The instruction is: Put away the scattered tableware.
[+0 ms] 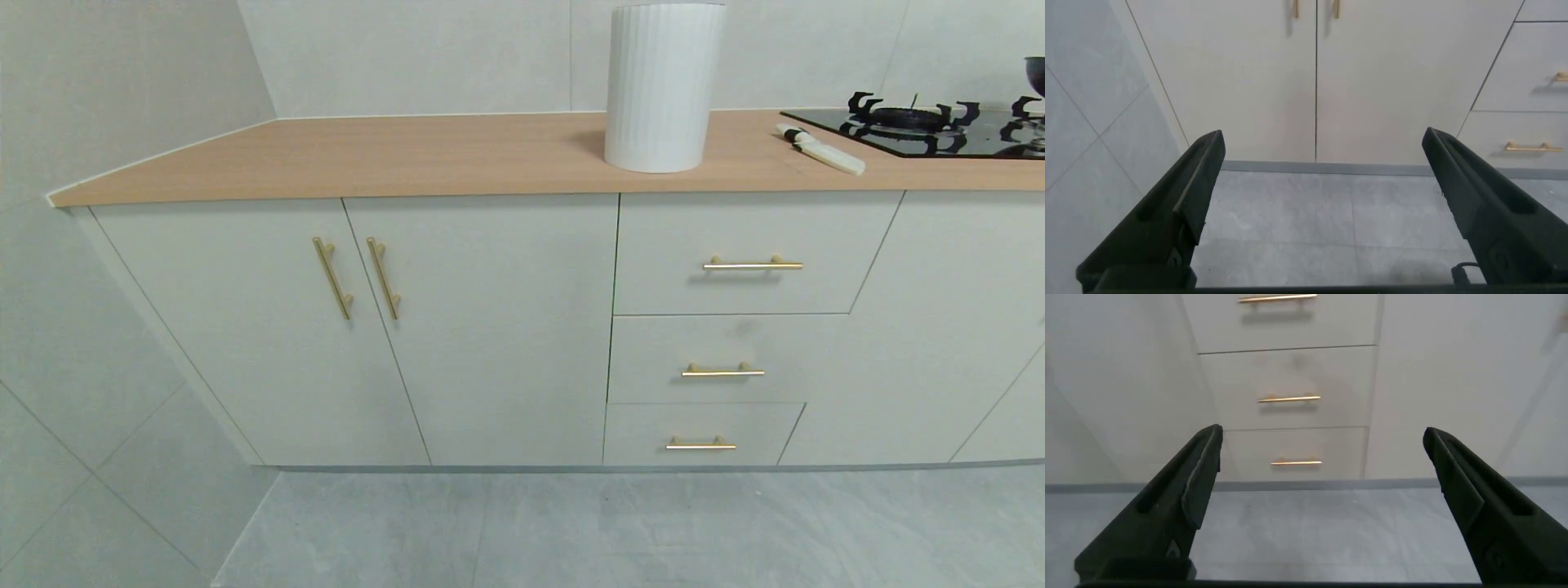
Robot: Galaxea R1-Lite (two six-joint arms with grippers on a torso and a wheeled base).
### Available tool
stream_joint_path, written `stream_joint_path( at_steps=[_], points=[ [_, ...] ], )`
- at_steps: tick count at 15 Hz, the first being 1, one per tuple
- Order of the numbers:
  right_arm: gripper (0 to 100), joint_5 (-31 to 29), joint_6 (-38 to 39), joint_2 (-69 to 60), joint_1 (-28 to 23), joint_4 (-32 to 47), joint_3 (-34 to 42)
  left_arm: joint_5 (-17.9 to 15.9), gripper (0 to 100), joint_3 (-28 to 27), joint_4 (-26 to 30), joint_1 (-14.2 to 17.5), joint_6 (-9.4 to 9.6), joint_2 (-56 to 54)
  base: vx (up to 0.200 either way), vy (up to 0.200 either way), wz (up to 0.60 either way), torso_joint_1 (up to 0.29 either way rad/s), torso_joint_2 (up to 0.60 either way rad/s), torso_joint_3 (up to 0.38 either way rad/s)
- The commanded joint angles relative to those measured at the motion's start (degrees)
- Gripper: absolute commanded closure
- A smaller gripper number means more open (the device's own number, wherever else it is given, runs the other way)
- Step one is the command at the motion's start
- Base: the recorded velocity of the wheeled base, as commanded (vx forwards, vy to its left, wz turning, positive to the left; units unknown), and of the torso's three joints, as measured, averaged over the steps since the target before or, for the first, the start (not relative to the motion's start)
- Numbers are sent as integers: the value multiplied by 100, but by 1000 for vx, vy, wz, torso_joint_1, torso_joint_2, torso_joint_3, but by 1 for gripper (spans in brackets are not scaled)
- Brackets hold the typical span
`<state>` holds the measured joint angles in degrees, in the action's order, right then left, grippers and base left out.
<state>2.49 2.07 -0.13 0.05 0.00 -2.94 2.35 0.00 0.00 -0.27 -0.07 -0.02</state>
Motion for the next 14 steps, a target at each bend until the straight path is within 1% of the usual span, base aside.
stream_joint_path(
  at_steps=[1, 6, 8, 14],
  points=[
    [0, 59, -58, 13, 4, -44, 215, 2, 0, 0, 0, 0, -1, 2, 0, 0, 0, 0, 0, 0],
    [0, 103, -128, 13, 4, -62, 223, 2, 0, 0, 0, 0, -1, 2, 0, 0, 0, 0, 0, 0],
    [0, 50, -365, 22, 4, -26, 294, 2, 0, 0, 0, 0, -1, 2, 0, 0, 0, 0, 0, 0],
    [0, -11, -251, 13, 4, -26, 294, 11, 0, 0, 0, 0, 7, 2, 0, 0, 0, 0, 0, 0]
  ],
)
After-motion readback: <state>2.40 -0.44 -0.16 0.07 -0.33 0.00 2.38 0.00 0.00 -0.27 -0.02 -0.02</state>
